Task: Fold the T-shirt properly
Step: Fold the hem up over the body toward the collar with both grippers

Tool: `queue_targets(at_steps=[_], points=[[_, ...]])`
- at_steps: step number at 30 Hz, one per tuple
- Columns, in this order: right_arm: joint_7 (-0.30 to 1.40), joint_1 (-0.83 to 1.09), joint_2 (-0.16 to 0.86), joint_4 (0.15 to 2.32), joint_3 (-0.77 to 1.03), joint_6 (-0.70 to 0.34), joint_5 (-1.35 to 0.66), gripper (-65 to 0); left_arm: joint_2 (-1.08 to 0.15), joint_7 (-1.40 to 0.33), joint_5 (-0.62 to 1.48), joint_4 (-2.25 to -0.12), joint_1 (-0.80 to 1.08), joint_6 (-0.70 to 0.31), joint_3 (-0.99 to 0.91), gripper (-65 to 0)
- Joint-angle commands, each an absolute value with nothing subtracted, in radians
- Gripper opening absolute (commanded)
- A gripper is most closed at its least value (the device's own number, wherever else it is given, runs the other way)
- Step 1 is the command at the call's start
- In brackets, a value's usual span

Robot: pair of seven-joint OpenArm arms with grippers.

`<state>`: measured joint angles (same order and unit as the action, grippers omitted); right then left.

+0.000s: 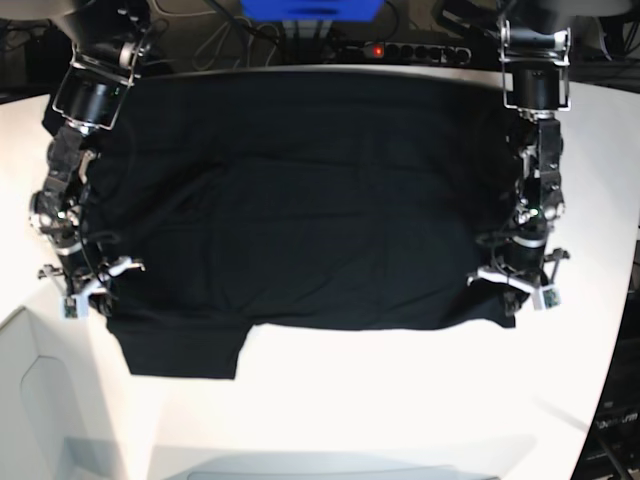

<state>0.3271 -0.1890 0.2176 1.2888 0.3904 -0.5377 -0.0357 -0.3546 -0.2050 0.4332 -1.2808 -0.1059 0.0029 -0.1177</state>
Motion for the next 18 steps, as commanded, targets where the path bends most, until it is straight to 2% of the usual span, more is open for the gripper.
queue_targets(at_steps=[1, 7, 15, 18], points=[[0.311, -0.191, 0.236, 1.330, 0.407, -0.545, -0.051, -65.0, -0.372, -0.176, 0.432, -1.317, -0.114, 0.004, -0.143, -65.0], [0.317, -0.088, 0.232, 1.469, 0.421, -0.547, -0.054, -65.0, -0.366, -0.176, 0.433, -1.385, -0.036, -0.002, -0.234, -65.0], [0.317, -0.015, 0.239, 1.508, 0.487, -0.547, -0.131, -65.0, -0.364, -0.176, 0.435, -1.388, 0.025, -0.005, -0.291, -65.0], [0.317, 0.001, 0.239, 1.508, 0.524, -0.590, -0.133, -65.0, -0.366, -0.176, 0.435, -1.420, 0.051, -0.005, -0.305, -65.0]])
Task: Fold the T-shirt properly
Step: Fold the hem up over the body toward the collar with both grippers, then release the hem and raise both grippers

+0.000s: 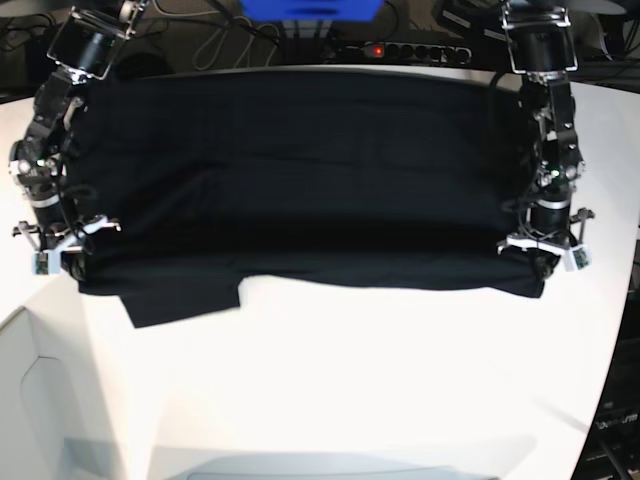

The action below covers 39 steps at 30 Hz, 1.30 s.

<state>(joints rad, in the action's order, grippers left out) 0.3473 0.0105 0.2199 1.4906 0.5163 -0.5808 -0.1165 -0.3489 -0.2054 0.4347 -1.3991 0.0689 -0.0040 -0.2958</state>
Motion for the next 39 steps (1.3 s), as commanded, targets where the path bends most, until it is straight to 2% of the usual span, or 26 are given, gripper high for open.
queue_targets(at_steps=[1, 12, 16, 28, 31, 36, 37, 39], points=[[0.317, 0.002, 0.237, 1.509, 0.533, -0.604, -0.133, -65.0, -0.366, -0.176, 0.435, -1.435, 0.062, -0.005, -0.312, -65.0], [0.312, 0.101, 0.239, 1.544, 0.585, -0.618, -0.133, -65.0, -0.361, -0.176, 0.437, -1.573, 0.216, -0.005, -0.372, -65.0], [0.315, 0.130, 0.234, 1.563, 0.613, -0.698, -0.133, -65.0, -0.348, -0.174, 0.437, -1.590, 0.283, -0.005, -0.377, -65.0], [0.320, 0.185, 0.231, 1.544, 0.610, -0.698, -0.130, -65.0, -0.298, -0.196, 0.435, -1.575, 0.366, -0.005, -0.369, -64.0], [0.320, 0.185, 0.231, 1.544, 0.610, -0.698, -0.128, -61.1, -0.297, -0.321, 0.435, -1.589, 0.361, -0.005, -0.380, -54.7], [0.320, 0.185, 0.231, 1.547, 0.611, -0.698, -0.130, -44.5, -0.249, -0.367, 0.437, -1.632, 0.366, -0.005, -0.479, -34.4], [0.320, 0.185, 0.231, 1.554, 0.611, -0.698, -0.130, -41.9, -0.236, -0.367, 0.435, -1.649, 0.366, -0.005, -0.509, -32.0], [0.320, 0.185, 0.231, 1.557, 0.611, -0.698, -0.131, -38.7, -0.220, -0.372, 0.432, -1.679, 0.363, -0.005, -0.544, -31.1]])
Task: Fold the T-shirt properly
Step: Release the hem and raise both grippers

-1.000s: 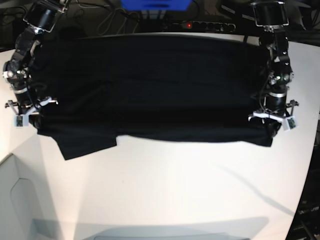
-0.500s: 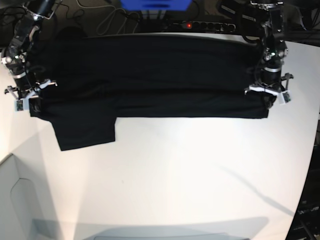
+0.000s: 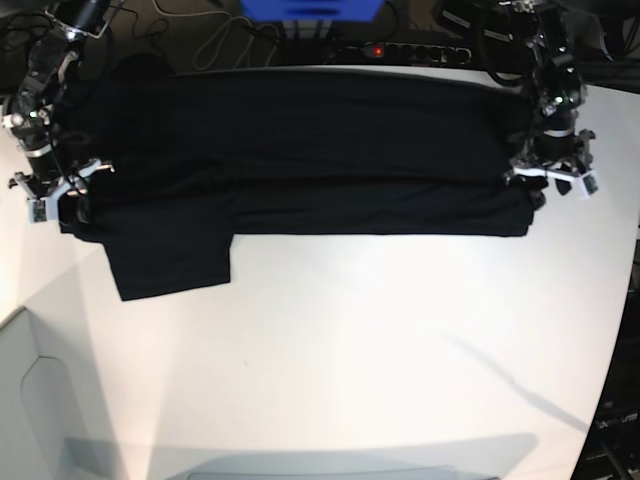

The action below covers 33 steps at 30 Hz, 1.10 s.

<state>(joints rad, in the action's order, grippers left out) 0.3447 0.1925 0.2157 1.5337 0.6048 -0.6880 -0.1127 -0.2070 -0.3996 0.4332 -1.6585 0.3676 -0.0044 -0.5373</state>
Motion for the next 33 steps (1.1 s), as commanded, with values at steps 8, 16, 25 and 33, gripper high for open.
queue_targets(at_steps=[8, 16, 25, 33], points=[[0.320, 0.183, 0.208, 1.575, 0.610, -0.698, -0.130, -38.5, -0.219, -0.377, 0.427, -1.664, 0.298, -0.005, -0.549, -31.1], [0.320, 0.183, 0.205, 1.570, 0.610, -0.698, -0.130, -38.5, -0.226, -0.377, 0.426, -1.563, 0.225, -0.005, -0.460, -31.1], [0.320, 0.182, 0.205, 1.567, 0.610, -0.698, -0.130, -38.5, -0.225, -0.377, 0.426, -1.512, 0.197, -0.005, -0.446, -41.7], [0.320, 0.174, 0.205, 1.569, 0.610, -0.698, -0.130, -38.5, -0.225, -0.377, 0.426, -1.511, 0.177, -0.005, -0.446, -64.5]])
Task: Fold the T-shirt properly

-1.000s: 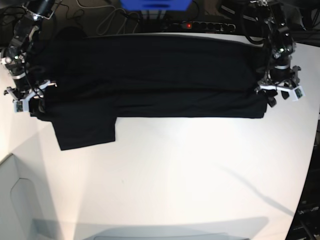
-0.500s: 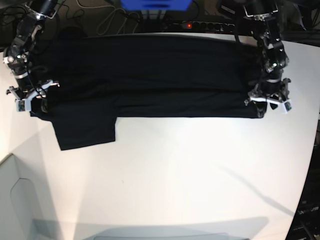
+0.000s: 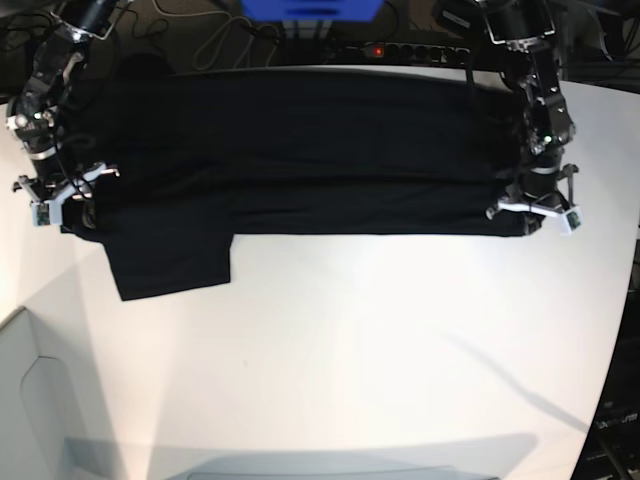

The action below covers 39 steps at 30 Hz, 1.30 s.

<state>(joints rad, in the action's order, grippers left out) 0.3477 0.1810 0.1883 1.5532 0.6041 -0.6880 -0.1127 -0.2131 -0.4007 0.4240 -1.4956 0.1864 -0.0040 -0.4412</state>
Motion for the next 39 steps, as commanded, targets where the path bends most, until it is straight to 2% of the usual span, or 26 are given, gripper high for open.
queue_targets(at_steps=[1, 15, 27, 34, 39], points=[[0.320, 0.174, 0.205, 1.569, 0.610, -0.698, -0.130, -38.5, -0.225, -0.377, 0.426, -1.511, 0.177, -0.005, -0.446, -64.9], [0.317, 0.162, 0.205, 1.578, 0.611, -0.698, -0.131, -37.9, -0.223, -0.377, 0.432, -1.635, 0.234, -0.005, -0.453, -65.0], [0.320, 0.104, 0.185, 1.692, 0.595, -0.698, -0.128, -37.9, -0.219, -0.377, 0.433, -1.695, 0.262, -0.005, -0.489, -65.0], [0.526, -0.125, 0.200, 1.523, 0.469, -0.698, 0.035, -37.9, -0.223, -0.377, 0.432, -1.693, 0.263, -0.005, -0.489, -65.0], [0.562, -0.268, 0.197, 1.311, 0.463, -0.698, 0.160, -37.9, -0.223, -0.377, 0.427, -1.692, 0.263, -0.005, -0.489, -65.0]])
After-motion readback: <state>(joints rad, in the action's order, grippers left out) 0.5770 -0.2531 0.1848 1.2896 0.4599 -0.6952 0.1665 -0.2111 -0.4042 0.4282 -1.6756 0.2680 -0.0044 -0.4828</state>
